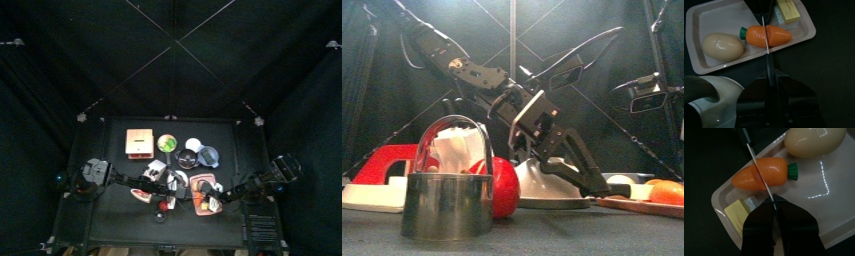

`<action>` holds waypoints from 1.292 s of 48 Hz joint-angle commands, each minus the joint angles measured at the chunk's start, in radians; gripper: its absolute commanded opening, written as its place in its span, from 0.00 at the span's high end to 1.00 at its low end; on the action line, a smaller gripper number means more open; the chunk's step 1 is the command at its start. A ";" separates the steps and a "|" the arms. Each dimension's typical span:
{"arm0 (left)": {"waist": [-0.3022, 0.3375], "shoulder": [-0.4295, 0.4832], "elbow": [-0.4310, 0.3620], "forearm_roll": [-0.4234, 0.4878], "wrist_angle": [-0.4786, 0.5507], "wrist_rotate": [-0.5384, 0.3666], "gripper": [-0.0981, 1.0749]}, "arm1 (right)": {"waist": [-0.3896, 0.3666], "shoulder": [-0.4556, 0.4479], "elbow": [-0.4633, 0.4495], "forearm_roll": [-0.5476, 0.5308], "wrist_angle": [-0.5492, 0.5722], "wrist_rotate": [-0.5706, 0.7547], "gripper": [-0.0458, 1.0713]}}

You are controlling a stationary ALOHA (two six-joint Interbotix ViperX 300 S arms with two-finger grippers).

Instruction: Cut carrot

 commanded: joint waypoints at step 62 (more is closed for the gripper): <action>-0.009 -0.018 0.011 -0.021 0.046 -0.003 0.65 | -0.037 0.006 -0.020 0.029 0.002 -0.002 0.58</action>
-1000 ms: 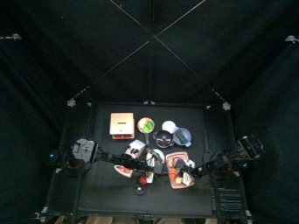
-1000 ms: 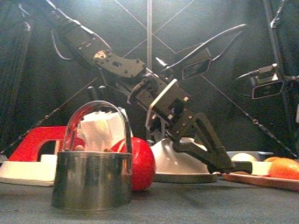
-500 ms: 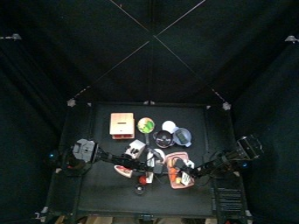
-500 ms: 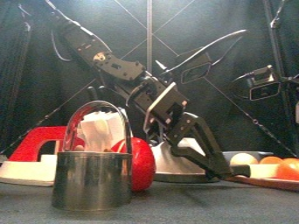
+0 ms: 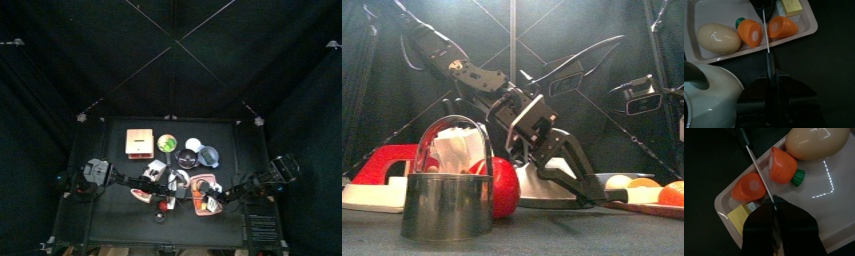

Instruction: Cut carrot

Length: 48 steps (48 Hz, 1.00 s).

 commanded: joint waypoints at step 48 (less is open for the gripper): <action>-0.012 -0.091 0.018 0.014 0.009 0.002 0.65 | -0.002 -0.146 0.006 -0.057 0.064 0.000 0.25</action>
